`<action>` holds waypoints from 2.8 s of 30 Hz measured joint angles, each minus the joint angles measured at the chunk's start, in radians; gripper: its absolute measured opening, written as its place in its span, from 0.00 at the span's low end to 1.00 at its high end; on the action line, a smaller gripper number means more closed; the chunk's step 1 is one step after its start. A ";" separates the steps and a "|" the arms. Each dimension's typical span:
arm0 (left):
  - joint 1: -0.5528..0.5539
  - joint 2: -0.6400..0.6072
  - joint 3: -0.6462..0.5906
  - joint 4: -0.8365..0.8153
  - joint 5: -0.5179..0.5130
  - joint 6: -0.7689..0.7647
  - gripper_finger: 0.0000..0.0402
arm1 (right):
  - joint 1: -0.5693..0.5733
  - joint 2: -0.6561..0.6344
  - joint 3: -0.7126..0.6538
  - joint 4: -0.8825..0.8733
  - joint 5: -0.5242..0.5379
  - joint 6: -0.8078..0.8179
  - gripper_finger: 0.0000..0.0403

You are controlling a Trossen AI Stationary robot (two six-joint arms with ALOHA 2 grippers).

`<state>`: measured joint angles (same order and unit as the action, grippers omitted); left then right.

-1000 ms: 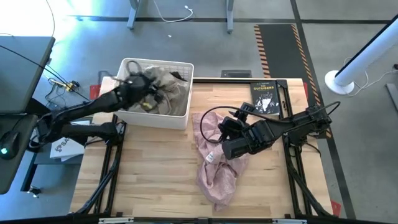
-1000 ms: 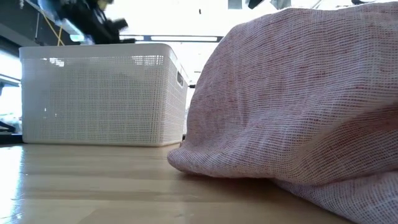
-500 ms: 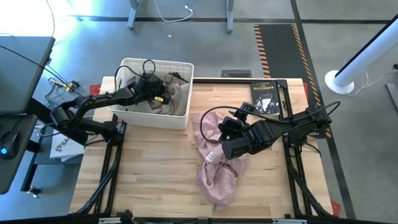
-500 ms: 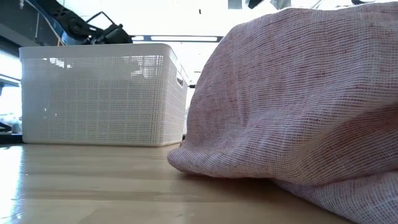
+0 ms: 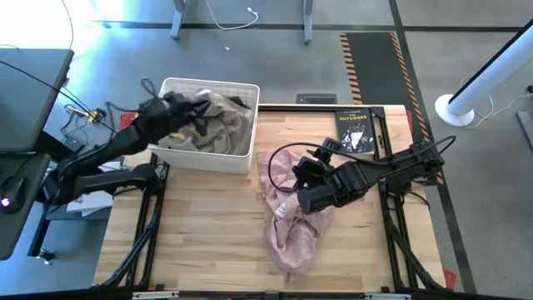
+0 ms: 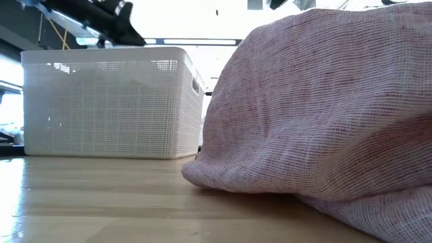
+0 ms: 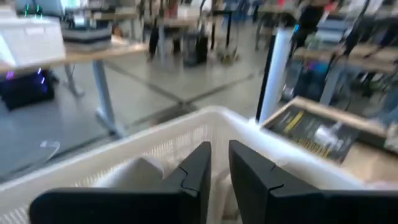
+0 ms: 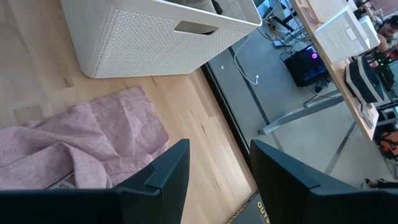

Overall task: Sort clothes
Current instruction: Put the brown polo shirt into the laundry bin, then put the pink polo shirt into the laundry bin

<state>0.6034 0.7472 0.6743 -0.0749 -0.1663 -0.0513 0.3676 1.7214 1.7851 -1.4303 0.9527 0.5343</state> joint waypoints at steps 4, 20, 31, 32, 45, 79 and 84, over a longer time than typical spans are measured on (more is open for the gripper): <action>-0.012 -0.070 0.001 -0.030 0.014 0.001 0.21 | 0.000 0.000 0.000 0.000 0.000 0.000 0.41; 0.107 0.243 -0.069 0.221 0.008 0.039 0.05 | 0.000 0.000 0.000 0.006 0.000 0.012 0.41; 0.187 0.657 -0.065 0.223 0.137 0.019 0.01 | 0.000 0.000 0.000 0.006 0.015 -0.001 0.41; 0.186 0.675 -0.063 0.227 0.138 0.022 0.01 | 0.000 0.000 0.000 0.006 0.015 -0.007 0.41; 0.145 0.370 -0.037 0.128 0.187 0.002 0.05 | 0.000 0.000 0.000 0.006 0.024 -0.011 0.41; -0.477 -0.093 -0.035 0.179 -0.226 0.376 0.13 | 0.217 -0.143 -0.203 -0.026 -0.122 0.064 0.41; -0.494 -0.093 -0.035 0.185 -0.246 0.377 0.13 | 0.154 -0.358 -0.508 0.288 -0.383 0.047 0.41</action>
<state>0.1094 0.6540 0.6388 0.1104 -0.4119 0.3256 0.5212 1.3631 1.2774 -1.1427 0.5693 0.5816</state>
